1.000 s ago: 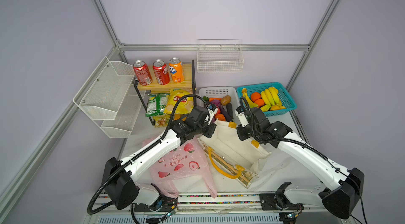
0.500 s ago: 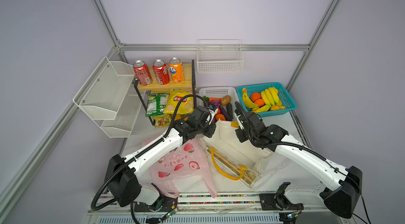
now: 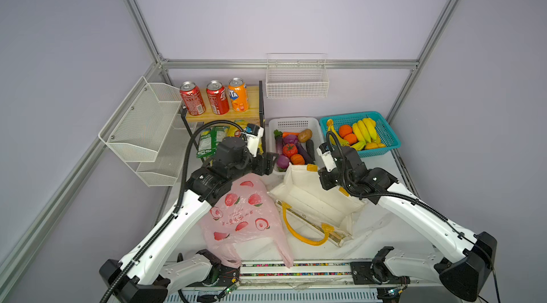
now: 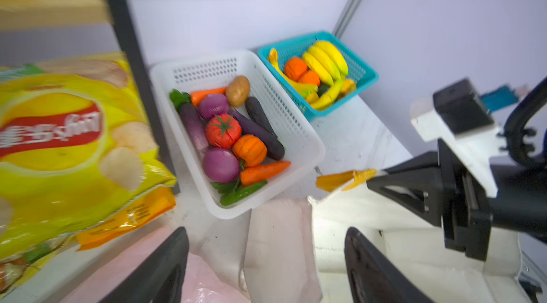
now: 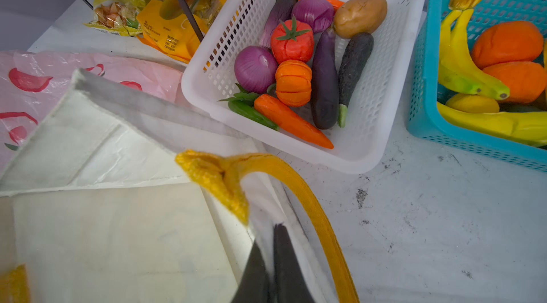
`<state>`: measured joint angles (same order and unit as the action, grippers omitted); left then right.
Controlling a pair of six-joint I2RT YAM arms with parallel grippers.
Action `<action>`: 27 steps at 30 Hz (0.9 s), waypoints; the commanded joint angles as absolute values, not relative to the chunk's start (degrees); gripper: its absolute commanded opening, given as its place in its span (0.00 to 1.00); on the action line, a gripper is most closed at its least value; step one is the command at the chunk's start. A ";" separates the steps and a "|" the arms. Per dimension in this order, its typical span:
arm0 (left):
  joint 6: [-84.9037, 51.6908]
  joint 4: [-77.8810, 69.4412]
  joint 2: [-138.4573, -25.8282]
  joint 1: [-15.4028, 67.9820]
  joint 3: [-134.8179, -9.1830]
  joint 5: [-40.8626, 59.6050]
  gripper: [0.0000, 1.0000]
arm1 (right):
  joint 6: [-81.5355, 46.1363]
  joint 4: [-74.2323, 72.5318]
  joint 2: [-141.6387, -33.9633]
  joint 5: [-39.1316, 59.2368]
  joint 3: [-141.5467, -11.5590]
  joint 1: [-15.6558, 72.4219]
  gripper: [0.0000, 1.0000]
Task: Place the mixed food into the grocery bags and tie them
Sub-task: 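Reach the left gripper to the shelf and grasp the yellow Lay's chip bag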
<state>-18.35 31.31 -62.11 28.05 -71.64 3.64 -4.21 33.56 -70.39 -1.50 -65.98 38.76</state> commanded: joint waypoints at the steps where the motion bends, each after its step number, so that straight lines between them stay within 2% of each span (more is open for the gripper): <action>1: -26.96 28.43 -57.59 20.70 -65.65 0.59 0.81 | -4.33 30.16 -70.88 0.17 -65.50 38.32 0.08; 6: -36.84 22.54 -54.48 7.64 -58.85 4.41 0.79 | -3.19 29.75 -71.45 0.96 -66.05 38.14 0.08; 11: -41.29 17.13 -59.62 0.73 -57.35 9.78 0.77 | -2.48 29.64 -71.56 1.25 -66.62 38.06 0.08; 15: -42.89 12.74 -64.36 -1.09 -57.42 12.00 0.76 | -1.89 29.53 -71.43 1.32 -66.10 37.88 0.08; 27: -42.93 11.16 -70.34 -1.47 -57.65 6.59 0.79 | -1.16 29.07 -70.72 1.67 -64.71 37.46 0.07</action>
<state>-42.48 14.11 -69.89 -0.80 -59.22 7.97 -2.00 31.31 -71.59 1.32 -65.21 37.85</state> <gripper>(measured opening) 0.784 0.079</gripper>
